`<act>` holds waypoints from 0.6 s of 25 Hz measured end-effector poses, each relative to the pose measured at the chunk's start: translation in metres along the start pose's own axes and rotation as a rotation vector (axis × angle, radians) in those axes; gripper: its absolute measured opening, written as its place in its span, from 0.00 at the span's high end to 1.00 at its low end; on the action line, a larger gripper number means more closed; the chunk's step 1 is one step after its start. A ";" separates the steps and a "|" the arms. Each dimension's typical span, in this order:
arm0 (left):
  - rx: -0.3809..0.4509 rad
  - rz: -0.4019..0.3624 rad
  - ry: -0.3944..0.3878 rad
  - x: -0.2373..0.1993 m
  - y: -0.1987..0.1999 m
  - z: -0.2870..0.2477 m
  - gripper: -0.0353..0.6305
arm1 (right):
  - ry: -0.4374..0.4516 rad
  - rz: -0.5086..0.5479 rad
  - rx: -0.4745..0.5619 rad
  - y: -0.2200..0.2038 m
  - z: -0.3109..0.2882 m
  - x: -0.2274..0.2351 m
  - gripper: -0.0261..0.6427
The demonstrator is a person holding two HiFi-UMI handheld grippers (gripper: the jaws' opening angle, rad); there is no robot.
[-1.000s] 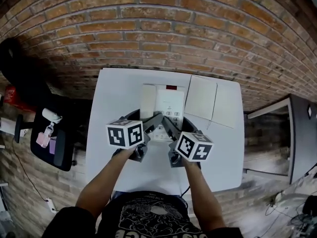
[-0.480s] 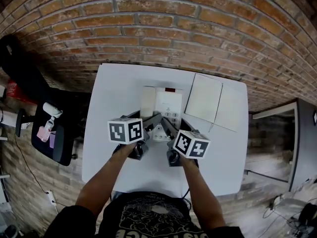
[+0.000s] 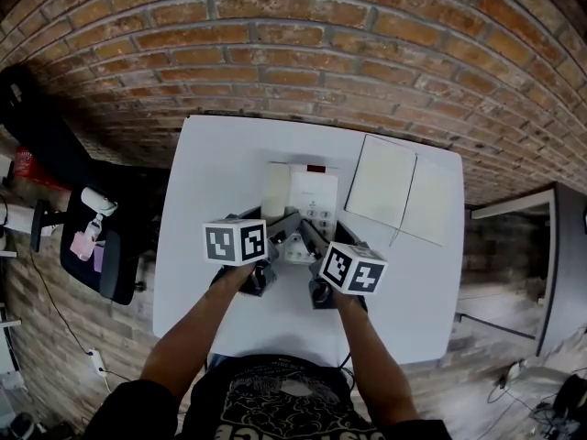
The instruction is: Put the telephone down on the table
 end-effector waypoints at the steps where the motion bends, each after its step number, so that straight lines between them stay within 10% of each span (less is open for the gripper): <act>1: -0.002 -0.004 0.000 0.000 0.000 0.000 0.36 | 0.000 -0.003 0.001 -0.001 0.000 0.000 0.47; 15: -0.008 -0.109 0.026 0.002 -0.002 0.003 0.36 | -0.023 0.013 0.035 0.003 0.008 0.003 0.47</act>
Point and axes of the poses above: the fingertips, and each gripper's own axes: z backward along the fingers, x to its right, y out of its top, the point moved 8 cm from there along z, backward along the fingers, and after that the axes turned 4 degrees about -y, right-handed, at the moved point
